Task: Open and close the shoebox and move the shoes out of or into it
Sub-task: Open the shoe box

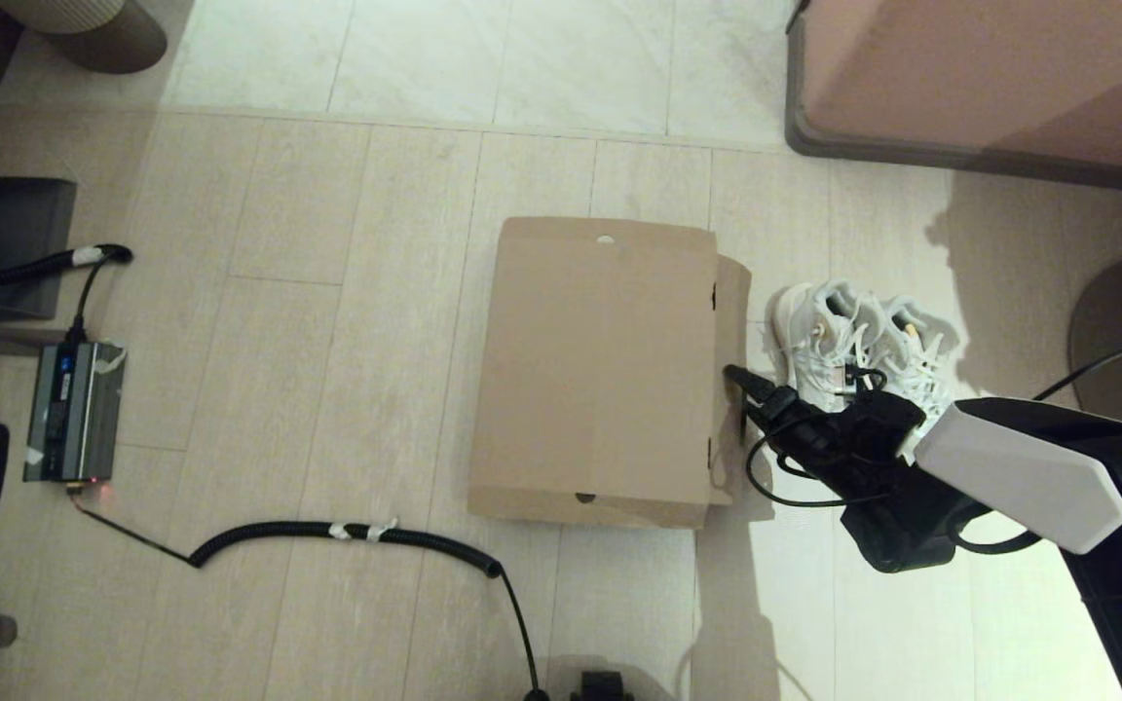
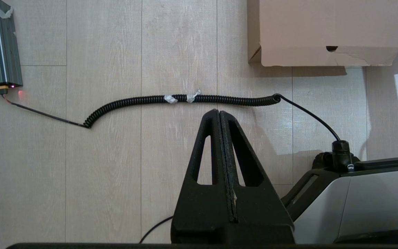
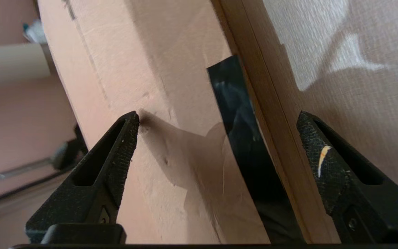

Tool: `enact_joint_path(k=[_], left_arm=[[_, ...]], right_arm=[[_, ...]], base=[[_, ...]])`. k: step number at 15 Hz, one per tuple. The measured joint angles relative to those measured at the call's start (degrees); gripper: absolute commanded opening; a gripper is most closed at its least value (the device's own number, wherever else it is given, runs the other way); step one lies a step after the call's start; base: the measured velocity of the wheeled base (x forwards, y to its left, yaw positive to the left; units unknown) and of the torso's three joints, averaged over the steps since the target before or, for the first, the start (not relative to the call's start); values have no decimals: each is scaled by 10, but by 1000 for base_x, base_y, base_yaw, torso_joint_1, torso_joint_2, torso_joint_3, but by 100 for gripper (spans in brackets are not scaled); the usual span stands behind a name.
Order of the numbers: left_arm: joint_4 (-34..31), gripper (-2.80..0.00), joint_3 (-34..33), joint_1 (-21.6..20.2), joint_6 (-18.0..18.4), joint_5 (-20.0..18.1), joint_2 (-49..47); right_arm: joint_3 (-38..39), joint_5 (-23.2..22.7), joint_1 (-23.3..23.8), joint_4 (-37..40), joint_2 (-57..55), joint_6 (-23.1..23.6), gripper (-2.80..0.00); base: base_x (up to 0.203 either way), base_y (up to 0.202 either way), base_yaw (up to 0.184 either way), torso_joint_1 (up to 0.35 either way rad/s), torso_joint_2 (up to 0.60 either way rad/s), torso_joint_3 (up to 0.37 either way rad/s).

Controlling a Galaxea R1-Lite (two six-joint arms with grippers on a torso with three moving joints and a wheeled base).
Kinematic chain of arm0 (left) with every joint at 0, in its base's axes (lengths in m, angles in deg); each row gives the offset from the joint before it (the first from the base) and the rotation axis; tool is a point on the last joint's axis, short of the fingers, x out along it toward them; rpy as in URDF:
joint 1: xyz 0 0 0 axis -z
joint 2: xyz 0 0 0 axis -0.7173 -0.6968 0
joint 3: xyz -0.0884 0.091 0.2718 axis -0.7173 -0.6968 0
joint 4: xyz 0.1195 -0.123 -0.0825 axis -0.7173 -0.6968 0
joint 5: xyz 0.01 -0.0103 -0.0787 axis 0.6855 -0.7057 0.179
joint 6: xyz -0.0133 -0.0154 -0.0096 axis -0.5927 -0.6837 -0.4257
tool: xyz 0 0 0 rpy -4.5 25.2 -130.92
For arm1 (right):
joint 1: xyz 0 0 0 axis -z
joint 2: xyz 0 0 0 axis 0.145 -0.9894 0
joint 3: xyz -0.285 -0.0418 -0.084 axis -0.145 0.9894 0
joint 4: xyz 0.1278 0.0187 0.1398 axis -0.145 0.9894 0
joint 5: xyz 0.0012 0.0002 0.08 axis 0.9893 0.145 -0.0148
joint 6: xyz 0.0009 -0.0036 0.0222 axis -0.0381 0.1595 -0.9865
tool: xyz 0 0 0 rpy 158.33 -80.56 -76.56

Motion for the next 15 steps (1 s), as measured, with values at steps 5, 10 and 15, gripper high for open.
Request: enact_joint_path(k=[5,10,15], left_arm=[[0,-280,0,0,0,0,0],[0,-280,0,0,0,0,-1],[0,-280,0,0,0,0,-1]], right_arm=[[9,0,-1,0,27,-106,0],[43,-6,-1,0,85,-165,0],[79,-11,-1,0,130,-208,0]], base=[[0,0,0,0,0,0],[0,0,0,0,0,0],[0,0,0,0,0,0]])
